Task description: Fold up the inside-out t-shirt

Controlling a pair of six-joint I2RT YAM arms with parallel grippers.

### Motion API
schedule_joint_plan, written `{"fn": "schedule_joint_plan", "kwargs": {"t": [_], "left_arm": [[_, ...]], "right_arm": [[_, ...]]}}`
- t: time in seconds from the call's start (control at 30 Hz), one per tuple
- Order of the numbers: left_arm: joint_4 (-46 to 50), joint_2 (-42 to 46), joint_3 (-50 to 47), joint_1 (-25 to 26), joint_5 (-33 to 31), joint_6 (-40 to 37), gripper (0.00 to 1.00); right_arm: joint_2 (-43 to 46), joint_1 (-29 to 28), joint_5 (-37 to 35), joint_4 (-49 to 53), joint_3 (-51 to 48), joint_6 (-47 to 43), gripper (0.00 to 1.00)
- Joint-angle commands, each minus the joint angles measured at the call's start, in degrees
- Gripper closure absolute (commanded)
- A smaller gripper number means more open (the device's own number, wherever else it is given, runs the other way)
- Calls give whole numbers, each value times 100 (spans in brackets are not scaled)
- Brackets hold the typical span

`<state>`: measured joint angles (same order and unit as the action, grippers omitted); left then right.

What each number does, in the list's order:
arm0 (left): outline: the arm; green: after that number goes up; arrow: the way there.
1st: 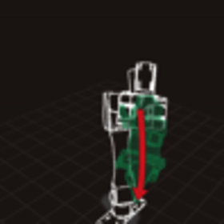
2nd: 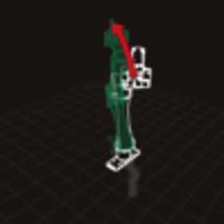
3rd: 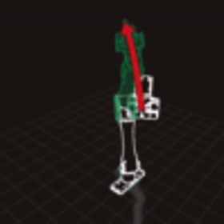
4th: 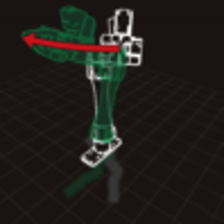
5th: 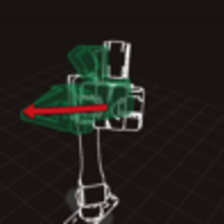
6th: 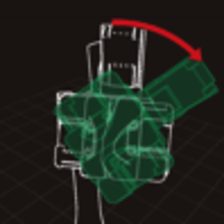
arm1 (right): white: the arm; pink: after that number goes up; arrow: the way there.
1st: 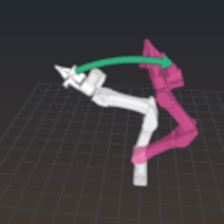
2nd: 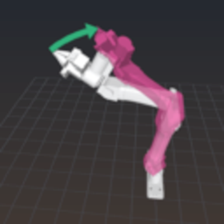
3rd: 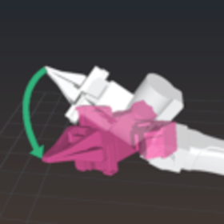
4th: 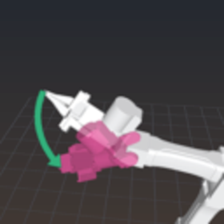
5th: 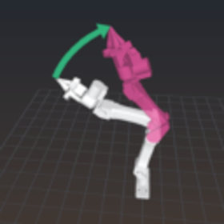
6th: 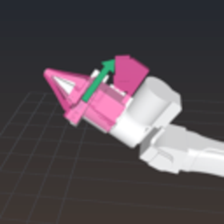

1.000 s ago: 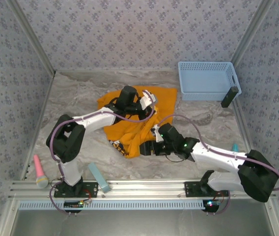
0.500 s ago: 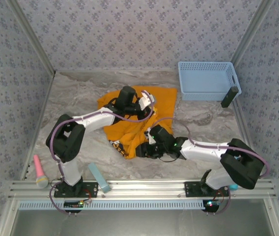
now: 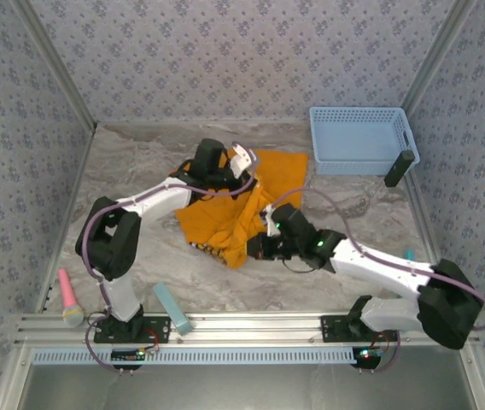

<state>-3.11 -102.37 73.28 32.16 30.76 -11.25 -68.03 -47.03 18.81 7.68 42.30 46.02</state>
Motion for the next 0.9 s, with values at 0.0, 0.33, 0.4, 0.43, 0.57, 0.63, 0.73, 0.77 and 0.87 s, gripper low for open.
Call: {"fn": "schedule_joint_plan", "kwargs": {"t": [0.0,0.33,0.4,0.43,0.57,0.63,0.73,0.77,0.87], "left_arm": [[436,608,913,-369,-844,7,100],[4140,-334,6608,-1521,-1733,611,100],[4709,-412,7218,-1496,-1718,926,100],[4826,-345,7298,-1494,-1755,1193,100],[4754,387,6538,-1316,-1974,1969,100],[4453,808,5836,-1116,-1995,1893,100],[3778,1410,4624,-856,-2005,1828,100],[3575,1577,4230,-799,-2012,1852,100],[3127,1911,3312,-697,-1805,1757,100]], "right_arm": [[308,773,-110,847,1010,-1265,100],[-97,2180,-1235,2861,4707,-3905,100],[-56,2188,-1648,3033,5027,-4161,100],[0,2179,-1856,3105,5137,-4266,100],[305,2129,-1896,3131,5217,-4592,100],[276,1889,-1366,3203,5133,-4764,96],[186,1130,-1020,2720,4243,-5038,51],[149,842,-1071,2256,3795,-5188,47],[-71,376,-707,877,2676,-5965,39]]}}
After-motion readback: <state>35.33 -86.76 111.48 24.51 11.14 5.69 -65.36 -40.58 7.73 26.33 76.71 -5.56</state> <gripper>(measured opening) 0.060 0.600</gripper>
